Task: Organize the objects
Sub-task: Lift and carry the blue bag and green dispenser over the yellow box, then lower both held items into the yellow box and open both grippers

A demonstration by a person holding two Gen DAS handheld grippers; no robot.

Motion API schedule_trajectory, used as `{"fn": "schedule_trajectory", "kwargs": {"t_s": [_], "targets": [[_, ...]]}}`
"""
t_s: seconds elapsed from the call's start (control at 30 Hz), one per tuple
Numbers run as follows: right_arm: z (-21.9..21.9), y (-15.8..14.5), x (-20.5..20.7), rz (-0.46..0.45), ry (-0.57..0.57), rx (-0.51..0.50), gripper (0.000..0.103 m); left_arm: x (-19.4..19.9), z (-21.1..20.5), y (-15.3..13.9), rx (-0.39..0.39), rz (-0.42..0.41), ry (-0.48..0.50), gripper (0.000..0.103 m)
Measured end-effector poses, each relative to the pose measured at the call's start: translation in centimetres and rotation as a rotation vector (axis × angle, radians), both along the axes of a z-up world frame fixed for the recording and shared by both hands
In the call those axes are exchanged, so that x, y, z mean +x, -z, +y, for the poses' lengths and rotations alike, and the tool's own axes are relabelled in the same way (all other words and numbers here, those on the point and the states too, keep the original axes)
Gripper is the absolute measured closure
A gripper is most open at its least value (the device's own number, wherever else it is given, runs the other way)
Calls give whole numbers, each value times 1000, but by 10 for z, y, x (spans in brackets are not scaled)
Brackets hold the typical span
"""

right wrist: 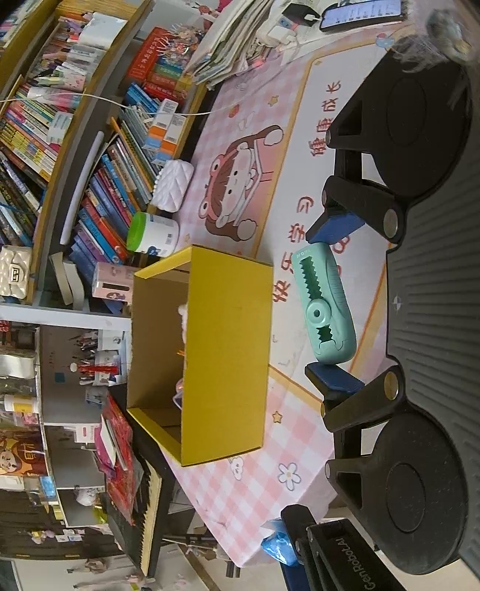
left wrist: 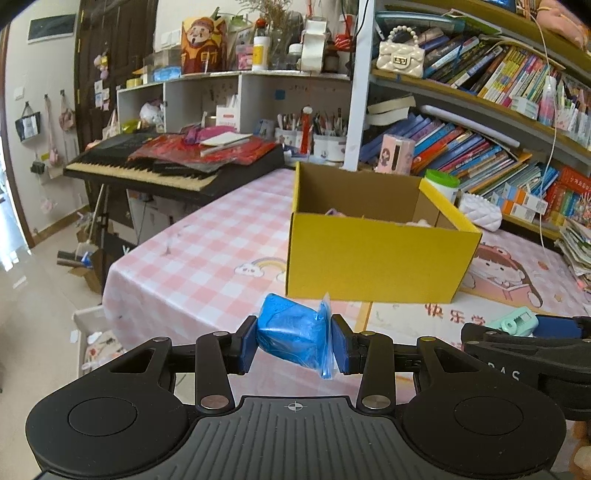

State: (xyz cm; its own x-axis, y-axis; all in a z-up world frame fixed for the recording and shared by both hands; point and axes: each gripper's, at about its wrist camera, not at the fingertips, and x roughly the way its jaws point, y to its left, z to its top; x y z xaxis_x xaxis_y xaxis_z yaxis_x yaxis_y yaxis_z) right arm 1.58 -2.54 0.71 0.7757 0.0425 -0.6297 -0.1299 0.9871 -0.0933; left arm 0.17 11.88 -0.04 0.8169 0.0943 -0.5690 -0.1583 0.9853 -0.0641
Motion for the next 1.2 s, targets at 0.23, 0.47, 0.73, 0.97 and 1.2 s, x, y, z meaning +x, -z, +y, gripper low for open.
{"fn": "schedule_trajectory", "kwargs": {"t_s": [0.23, 0.47, 0.73, 0.97, 1.2], "targets": [[-1, -6, 29, -24, -7, 16, 35, 24, -4, -10, 24, -36, 5, 64], [1, -16, 69, -61, -33, 33, 35, 63, -12, -21, 49, -66, 1, 64], [0, -34, 126, -156, -92, 37, 35, 112, -24, -34, 85, -103, -15, 64], [2, -31, 194, -103, -196, 36, 35, 151, -34, -27, 143, -79, -20, 64], [14, -11, 247, -11, -253, -4, 35, 180, -38, -9, 173, 10, -7, 64]]}}
